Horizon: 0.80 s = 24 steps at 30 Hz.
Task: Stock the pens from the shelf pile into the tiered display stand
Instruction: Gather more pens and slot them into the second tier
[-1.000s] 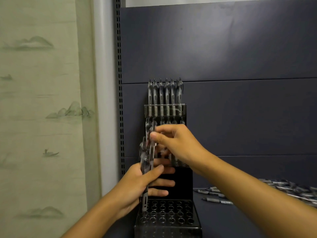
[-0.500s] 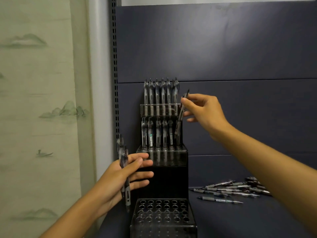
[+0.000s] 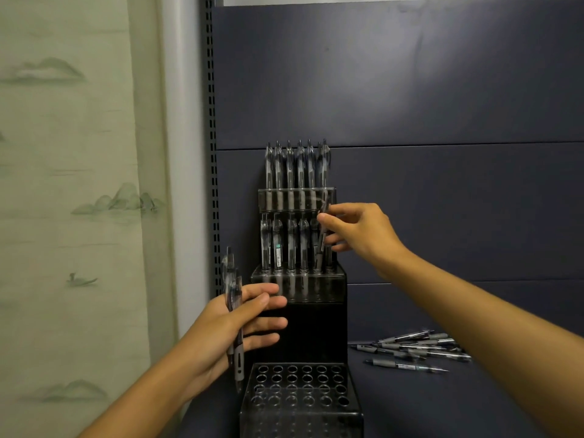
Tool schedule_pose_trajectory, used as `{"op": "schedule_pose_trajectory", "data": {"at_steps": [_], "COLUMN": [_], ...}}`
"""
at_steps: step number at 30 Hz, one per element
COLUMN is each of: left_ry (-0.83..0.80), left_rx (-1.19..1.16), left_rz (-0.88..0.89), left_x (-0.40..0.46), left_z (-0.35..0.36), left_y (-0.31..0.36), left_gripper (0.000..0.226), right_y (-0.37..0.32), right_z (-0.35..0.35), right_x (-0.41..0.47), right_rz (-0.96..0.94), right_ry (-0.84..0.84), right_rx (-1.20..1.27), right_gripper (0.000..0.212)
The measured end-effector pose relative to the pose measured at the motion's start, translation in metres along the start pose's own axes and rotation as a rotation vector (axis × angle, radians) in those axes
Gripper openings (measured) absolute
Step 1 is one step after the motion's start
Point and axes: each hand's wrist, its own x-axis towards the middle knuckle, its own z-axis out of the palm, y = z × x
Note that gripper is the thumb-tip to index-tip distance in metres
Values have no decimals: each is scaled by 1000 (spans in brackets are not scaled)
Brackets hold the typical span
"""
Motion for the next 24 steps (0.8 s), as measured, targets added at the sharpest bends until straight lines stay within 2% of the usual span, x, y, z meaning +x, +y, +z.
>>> {"op": "schedule_pose_trajectory", "data": {"at_steps": [5, 15, 24], "left_ry": [-30, -22, -36], "left_rx": [5, -33, -13], "left_rz": [-10, -43, -40], "left_x": [-3, -3, -1], "left_z": [4, 7, 10], "left_y": [-2, -5, -6], "left_gripper": [32, 29, 23], "right_y": [5, -10, -3], "right_z": [8, 6, 2], "right_x": [-1, 11, 10], "right_rz": [-8, -61, -29], "right_ry": [15, -88, -186], "right_rx": [-94, -389, -435], "right_gripper": [23, 28, 27]}}
